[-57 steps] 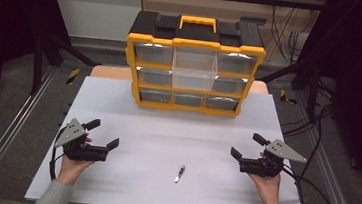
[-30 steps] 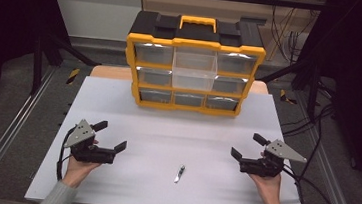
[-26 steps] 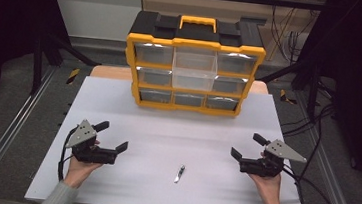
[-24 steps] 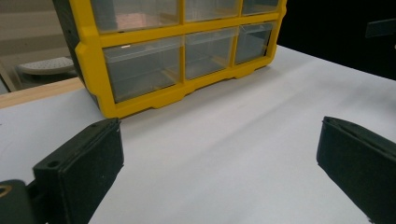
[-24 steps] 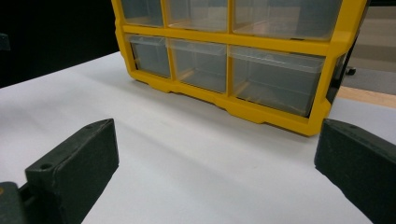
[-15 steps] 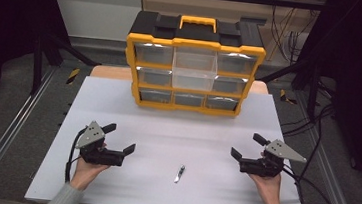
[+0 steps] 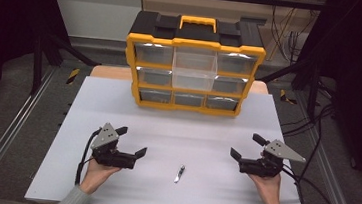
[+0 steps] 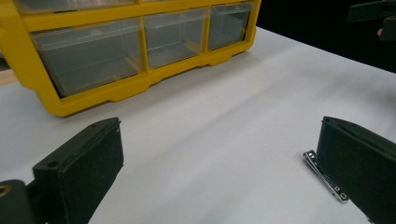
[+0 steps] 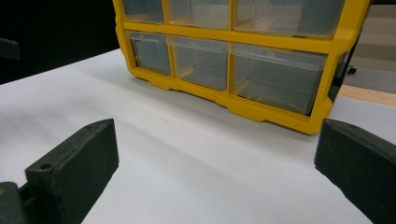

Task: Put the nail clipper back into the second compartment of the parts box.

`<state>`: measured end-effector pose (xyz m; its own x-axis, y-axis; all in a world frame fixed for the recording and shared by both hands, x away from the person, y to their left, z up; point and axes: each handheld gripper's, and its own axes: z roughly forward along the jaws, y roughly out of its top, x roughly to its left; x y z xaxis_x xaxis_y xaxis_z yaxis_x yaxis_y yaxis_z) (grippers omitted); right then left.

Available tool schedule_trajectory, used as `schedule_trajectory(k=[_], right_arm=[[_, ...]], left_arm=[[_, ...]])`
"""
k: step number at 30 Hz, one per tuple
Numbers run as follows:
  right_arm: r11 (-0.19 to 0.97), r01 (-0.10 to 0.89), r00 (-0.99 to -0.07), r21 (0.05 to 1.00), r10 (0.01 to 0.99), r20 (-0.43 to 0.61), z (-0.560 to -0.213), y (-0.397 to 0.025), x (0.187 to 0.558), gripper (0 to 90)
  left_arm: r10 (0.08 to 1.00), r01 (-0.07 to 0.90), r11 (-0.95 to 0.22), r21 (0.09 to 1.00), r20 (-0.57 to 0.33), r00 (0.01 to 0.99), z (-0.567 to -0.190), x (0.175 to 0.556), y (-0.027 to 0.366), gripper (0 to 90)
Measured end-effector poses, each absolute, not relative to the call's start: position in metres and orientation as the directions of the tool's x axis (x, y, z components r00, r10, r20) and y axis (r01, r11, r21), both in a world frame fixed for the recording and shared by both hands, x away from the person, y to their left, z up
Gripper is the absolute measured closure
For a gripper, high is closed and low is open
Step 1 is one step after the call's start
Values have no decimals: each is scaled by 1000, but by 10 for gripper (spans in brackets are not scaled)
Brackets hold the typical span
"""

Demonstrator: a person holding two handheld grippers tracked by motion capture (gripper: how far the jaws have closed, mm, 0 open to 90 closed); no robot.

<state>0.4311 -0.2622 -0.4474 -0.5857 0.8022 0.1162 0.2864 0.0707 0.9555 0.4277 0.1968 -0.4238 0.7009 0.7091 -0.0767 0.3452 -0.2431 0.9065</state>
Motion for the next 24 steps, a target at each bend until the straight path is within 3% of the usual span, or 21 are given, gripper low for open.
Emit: schedule_trajectory(k=[24], right_arm=[[75,290,-592,954,797,117,-448,-261,431,3]], left_arm=[[658,356,-305,883,-74,749,-425,431,147,2]])
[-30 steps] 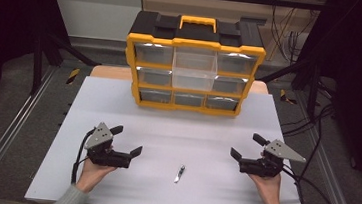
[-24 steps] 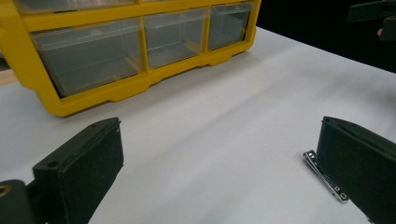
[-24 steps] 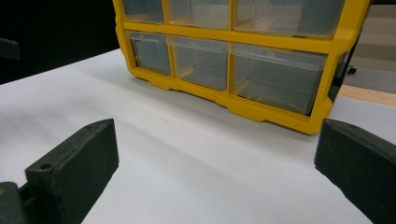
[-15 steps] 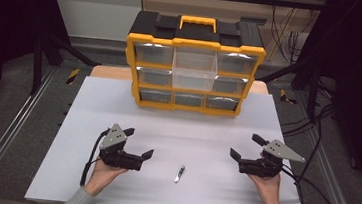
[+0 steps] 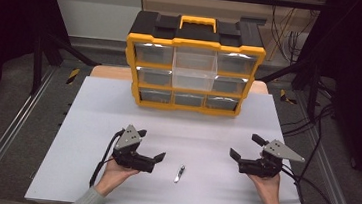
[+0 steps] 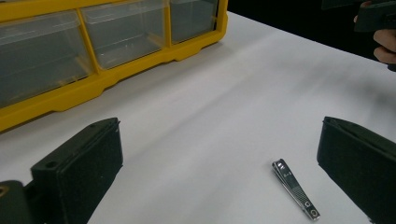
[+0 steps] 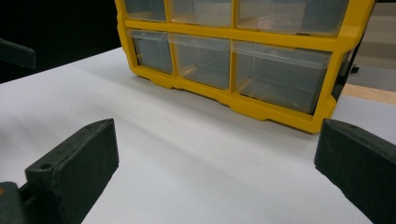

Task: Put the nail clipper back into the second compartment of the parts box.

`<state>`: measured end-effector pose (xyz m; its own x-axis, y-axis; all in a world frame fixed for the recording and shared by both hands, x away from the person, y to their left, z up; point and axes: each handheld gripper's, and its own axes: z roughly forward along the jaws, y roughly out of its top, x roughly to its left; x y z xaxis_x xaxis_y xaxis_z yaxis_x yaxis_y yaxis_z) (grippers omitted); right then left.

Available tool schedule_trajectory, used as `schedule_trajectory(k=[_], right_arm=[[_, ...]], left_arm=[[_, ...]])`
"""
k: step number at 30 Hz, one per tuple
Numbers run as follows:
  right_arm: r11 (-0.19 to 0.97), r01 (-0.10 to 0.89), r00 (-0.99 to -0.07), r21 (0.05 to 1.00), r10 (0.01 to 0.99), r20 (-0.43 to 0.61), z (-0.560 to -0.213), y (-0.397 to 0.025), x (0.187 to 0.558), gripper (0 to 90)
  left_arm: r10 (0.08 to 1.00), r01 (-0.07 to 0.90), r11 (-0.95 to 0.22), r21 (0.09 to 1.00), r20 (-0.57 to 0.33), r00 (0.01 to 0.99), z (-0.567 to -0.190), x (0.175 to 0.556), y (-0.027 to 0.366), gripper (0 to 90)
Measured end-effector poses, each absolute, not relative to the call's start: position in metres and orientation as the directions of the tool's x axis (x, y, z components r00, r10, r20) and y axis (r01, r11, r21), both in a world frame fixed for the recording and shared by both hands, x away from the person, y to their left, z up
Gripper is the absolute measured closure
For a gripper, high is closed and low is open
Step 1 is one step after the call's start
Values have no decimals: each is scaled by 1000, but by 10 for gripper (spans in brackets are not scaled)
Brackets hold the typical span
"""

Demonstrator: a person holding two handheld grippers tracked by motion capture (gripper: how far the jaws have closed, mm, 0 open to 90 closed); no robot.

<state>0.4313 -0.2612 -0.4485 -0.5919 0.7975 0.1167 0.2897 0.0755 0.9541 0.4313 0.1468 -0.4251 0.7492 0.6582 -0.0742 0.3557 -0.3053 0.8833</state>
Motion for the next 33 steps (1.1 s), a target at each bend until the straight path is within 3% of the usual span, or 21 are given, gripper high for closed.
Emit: schedule_trajectory(k=[20,33], right_arm=[[76,290,-592,954,797,116,-448,-261,431,3],[77,294,-592,953,797,119,-449,-261,431,3]], left_arm=[[607,363,-407,838,-49,793,-437,429,95,2],[614,416,-472,777,-49,788,-458,428,73,36]])
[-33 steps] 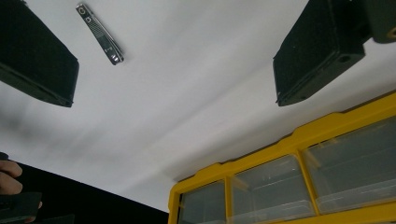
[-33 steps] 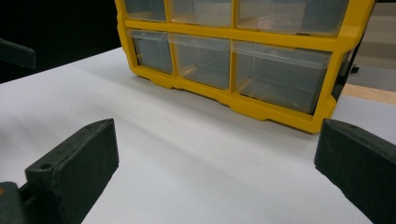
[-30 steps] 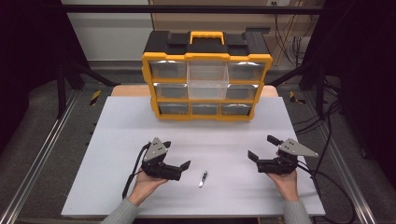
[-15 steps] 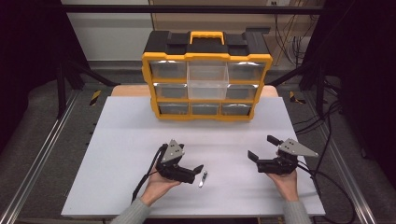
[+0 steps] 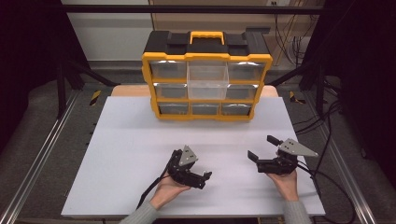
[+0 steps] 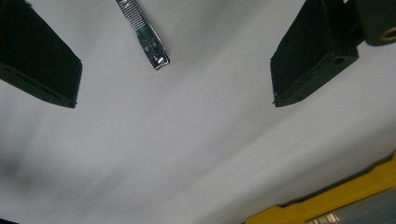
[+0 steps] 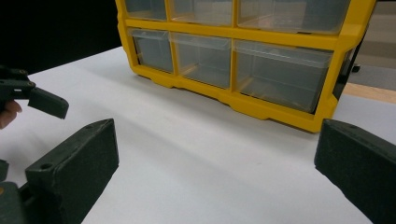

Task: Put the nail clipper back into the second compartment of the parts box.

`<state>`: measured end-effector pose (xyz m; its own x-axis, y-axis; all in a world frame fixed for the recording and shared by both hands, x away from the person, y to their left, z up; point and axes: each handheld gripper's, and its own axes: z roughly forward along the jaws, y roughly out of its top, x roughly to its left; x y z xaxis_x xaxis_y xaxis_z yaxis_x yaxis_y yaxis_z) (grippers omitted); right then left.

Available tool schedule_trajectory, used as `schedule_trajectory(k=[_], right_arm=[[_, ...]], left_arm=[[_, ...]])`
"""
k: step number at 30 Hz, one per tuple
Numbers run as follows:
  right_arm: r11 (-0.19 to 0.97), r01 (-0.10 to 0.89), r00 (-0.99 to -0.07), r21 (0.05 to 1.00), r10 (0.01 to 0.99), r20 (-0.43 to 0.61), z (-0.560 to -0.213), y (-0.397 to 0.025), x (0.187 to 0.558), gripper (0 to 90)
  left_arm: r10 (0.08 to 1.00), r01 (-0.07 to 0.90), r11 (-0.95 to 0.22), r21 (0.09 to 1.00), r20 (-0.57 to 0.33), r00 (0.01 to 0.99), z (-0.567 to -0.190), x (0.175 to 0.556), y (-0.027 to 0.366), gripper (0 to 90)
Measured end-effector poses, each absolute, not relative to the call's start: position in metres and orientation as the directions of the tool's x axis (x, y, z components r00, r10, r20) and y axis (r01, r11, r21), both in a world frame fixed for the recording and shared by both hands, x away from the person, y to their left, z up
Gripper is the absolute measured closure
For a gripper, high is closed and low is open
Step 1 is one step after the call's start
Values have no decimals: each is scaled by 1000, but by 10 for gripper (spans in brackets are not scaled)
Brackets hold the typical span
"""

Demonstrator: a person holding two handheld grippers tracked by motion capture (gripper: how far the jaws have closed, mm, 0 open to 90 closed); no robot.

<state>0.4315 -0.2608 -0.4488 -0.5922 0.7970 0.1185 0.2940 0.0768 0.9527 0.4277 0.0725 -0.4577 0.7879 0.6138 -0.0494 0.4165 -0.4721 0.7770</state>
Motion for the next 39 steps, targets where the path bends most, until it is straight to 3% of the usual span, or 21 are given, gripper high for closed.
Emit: schedule_trajectory(k=[4,23,39], right_arm=[[74,297,-593,952,796,123,-449,-260,432,3],[79,304,-591,949,798,123,-449,-260,432,3],[78,301,-590,950,798,121,-449,-261,432,3]], left_arm=[[619,433,-494,754,-44,784,-465,428,68,66],[637,548,-488,680,-152,756,-478,430,62,462],[659,577,-497,648,-151,737,-479,427,55,634]])
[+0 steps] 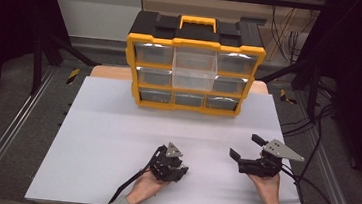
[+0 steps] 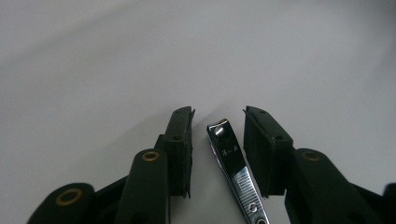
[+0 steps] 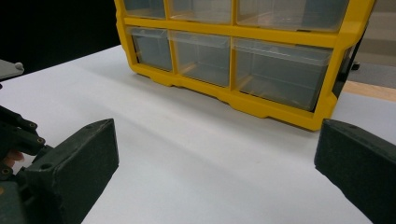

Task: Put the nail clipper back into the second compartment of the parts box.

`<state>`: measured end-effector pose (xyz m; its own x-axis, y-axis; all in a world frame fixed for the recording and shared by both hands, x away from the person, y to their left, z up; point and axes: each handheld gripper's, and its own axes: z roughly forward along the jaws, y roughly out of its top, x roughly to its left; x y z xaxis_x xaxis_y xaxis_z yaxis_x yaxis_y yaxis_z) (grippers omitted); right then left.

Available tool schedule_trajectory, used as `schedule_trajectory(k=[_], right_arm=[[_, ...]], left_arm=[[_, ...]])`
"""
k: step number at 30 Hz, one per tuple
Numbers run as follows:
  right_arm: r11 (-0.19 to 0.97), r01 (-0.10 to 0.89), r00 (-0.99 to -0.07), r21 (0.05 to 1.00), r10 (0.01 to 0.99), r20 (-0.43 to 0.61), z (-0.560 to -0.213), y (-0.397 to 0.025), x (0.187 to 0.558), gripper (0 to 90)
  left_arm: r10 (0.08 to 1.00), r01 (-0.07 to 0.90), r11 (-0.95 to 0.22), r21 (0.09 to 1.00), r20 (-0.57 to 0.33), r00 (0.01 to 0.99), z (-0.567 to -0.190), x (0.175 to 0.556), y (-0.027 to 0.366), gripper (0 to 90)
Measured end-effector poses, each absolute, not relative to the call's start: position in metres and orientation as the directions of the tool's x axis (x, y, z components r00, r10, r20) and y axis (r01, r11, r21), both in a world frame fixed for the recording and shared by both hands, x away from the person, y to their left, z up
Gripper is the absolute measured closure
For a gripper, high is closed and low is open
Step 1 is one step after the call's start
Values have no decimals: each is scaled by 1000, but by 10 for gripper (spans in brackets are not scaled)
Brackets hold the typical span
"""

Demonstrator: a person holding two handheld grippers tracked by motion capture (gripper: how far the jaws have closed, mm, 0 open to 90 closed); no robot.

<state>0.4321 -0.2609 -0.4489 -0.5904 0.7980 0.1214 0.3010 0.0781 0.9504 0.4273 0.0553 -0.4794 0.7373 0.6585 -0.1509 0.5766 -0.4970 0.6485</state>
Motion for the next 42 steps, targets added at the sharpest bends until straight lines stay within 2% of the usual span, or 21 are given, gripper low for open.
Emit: schedule_trajectory(k=[9,18,21,29,42], right_arm=[[76,301,-588,951,799,122,-449,-261,432,3],[74,304,-590,950,797,127,-449,-261,432,3],[74,302,-590,951,798,125,-449,-261,432,3],[76,306,-589,949,798,126,-449,-261,432,3],[75,304,-591,950,797,126,-448,-262,432,3]], left_arm=[[666,560,-525,641,-101,739,-478,423,48,712],[663,551,-535,640,-86,744,-478,422,46,732],[660,543,-546,638,-72,748,-478,422,47,771],[648,530,-561,636,-61,759,-478,422,47,781],[626,530,-560,637,-94,774,-478,427,51,789]])
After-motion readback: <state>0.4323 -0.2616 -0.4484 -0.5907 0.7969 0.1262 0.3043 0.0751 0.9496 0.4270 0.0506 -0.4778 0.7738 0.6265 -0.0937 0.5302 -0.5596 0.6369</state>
